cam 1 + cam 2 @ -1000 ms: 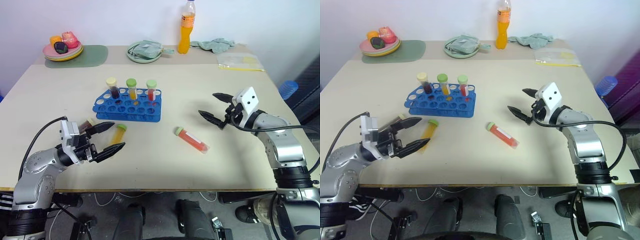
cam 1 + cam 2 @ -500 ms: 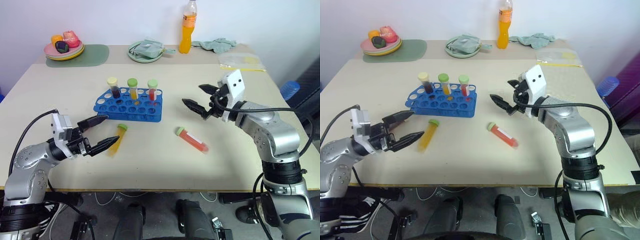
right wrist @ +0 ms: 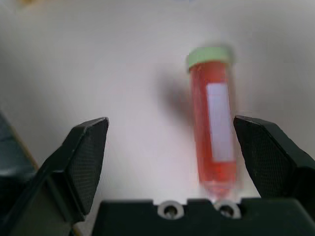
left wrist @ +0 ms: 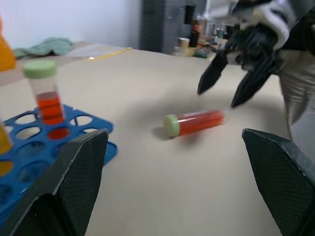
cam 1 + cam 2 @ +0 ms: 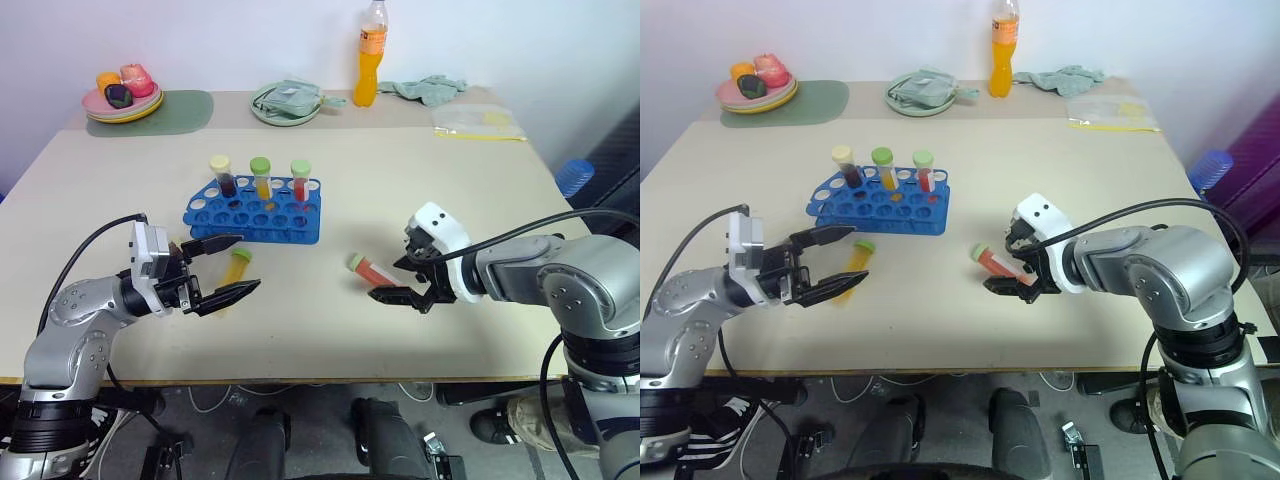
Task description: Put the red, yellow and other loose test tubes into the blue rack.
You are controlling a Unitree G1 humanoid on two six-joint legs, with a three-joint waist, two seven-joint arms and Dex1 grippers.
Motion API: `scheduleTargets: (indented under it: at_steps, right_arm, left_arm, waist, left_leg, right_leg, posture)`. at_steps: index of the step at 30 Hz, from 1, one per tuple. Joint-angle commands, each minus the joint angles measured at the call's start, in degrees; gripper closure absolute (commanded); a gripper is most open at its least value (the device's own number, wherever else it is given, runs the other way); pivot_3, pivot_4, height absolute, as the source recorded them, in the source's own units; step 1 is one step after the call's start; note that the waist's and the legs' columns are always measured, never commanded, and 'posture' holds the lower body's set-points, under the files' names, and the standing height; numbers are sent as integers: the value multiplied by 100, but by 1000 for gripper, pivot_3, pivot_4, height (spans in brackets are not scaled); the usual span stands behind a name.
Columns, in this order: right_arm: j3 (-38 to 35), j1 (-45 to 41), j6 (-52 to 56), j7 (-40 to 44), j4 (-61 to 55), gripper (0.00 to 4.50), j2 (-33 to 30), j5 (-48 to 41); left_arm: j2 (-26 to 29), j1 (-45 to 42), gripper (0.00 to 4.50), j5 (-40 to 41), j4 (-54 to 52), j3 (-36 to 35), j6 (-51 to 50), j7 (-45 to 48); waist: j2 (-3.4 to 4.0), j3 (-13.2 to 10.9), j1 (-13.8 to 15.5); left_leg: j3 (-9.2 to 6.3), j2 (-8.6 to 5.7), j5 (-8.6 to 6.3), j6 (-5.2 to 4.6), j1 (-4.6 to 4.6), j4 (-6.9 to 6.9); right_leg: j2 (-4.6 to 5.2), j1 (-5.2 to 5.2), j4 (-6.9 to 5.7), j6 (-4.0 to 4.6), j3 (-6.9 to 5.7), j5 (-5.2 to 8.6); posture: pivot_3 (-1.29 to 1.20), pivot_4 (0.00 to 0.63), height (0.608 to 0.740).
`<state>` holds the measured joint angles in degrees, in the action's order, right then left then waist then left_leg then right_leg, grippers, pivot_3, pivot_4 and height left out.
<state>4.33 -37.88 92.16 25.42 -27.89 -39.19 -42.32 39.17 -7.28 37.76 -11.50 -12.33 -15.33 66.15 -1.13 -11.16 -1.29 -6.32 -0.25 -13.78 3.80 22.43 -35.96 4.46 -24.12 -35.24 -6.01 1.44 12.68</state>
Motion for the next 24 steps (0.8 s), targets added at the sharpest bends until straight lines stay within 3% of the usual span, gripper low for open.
scheduleTargets:
  at_steps: [1, 6, 13, 24]
  right_arm:
    - [293, -280, 34, -568, 159, 46, 335, 129]
    - [732, -679, 34, -952, 440, 46, 606, 221]
    - [1043, -898, 34, -994, 701, 46, 440, 599]
    - [1480, -990, 34, -978, 1102, 46, 70, 290]
  left_arm:
    - [306, 90, 0, 288, -534, -120, -312, 122]
    - [490, 135, 0, 354, -497, -200, -469, 221]
    - [726, 548, 0, 594, -703, -324, -911, 255]
    - [336, 449, 0, 322, -566, -136, -553, 127]
  waist:
    - [5, -3, -7]
    - [5, -3, 7]
    - [6, -4, 14]
    - [6, -4, 11]
  left_leg:
    - [1, 0, 0, 0, 1, 2]
    - [0, -1, 0, 0, 6, 2]
    - [0, -1, 0, 0, 9, 4]
    - [1, 0, 0, 0, 11, 5]
  right_leg:
    - [0, -4, -1, 1, 1, -1]
    - [1, -9, 0, 1, 1, -1]
    - [2, -12, 4, 1, 0, 0]
    - [2, -16, 4, 1, 0, 0]
  posture:
    - [0, 150, 740]
    - [0, 150, 740]
    - [0, 150, 740]
    - [0, 150, 740]
